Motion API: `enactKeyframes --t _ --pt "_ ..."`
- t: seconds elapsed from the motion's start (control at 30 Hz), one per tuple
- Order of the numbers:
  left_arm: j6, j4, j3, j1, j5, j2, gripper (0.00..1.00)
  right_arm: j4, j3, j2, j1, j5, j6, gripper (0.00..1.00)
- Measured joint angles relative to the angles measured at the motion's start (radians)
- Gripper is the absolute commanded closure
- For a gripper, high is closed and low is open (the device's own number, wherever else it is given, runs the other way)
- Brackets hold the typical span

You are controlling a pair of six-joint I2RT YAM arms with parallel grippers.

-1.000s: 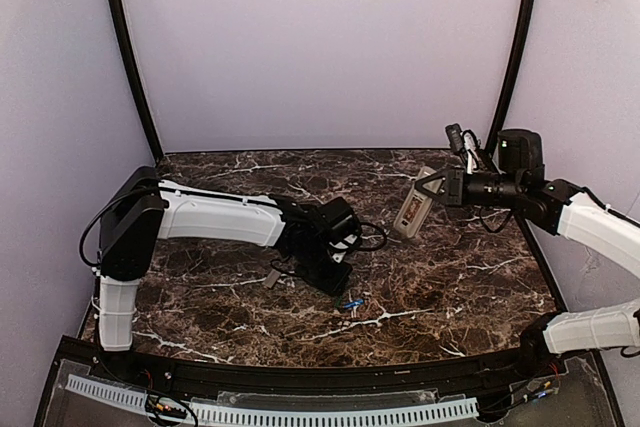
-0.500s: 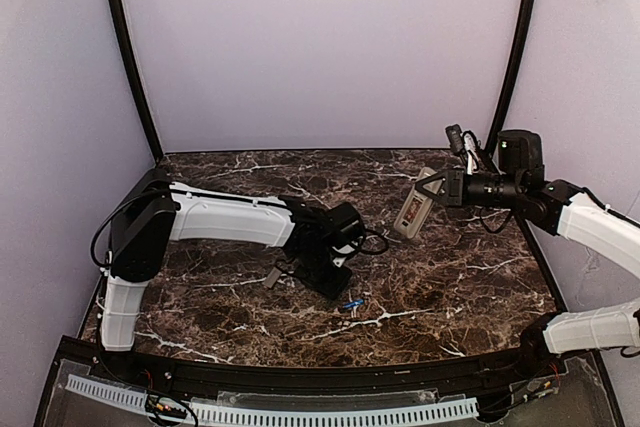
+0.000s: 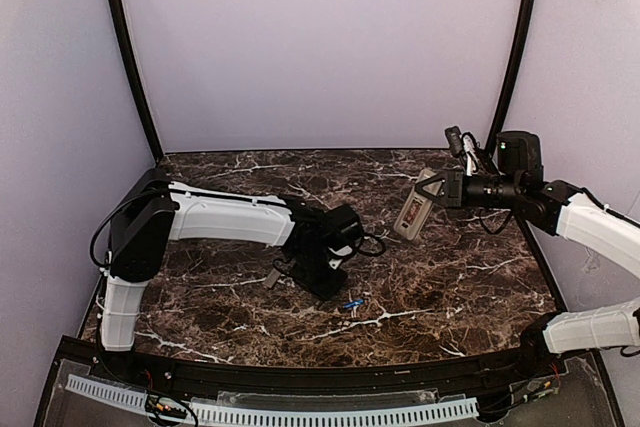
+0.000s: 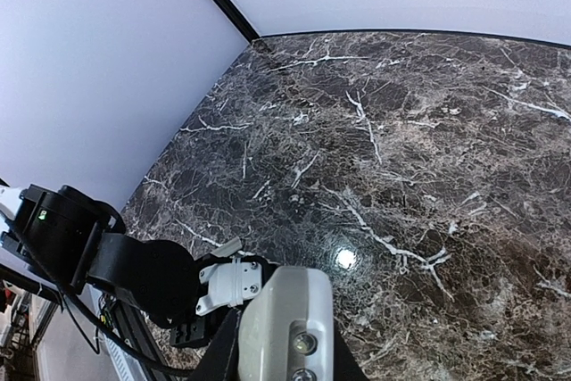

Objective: Load the batteries into the remote control
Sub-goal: Move the battery to the center of the board, then pick up the battery from the center of the board.

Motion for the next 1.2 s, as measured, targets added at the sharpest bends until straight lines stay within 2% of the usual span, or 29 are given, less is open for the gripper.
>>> enactKeyframes --t 0.27,0.3,0.4,0.57,0.8,1.2 --pt "0.044 -0.066 -0.042 0.000 -0.014 -0.031 0.94 0.001 -0.003 0.006 0.000 -0.014 0.000 1.00" --pt "0.051 -0.078 -0.048 0.000 -0.016 -0.036 0.93 0.001 -0.005 0.006 0.000 -0.015 0.000 1.00" --pt "0.064 -0.109 -0.063 0.000 -0.019 -0.047 0.81 0.001 -0.007 0.006 0.000 -0.016 0.000 1.00" --pt "0.079 -0.161 -0.073 0.000 -0.038 -0.050 0.74 0.001 -0.007 0.006 0.000 -0.018 0.000 1.00" --pt "0.087 -0.206 -0.065 0.000 -0.044 -0.047 0.73 0.002 -0.009 0.006 0.000 -0.022 0.000 1.00" --pt "0.107 -0.245 -0.025 0.000 -0.060 -0.029 0.85 0.002 -0.018 0.006 0.000 -0.023 0.000 1.00"
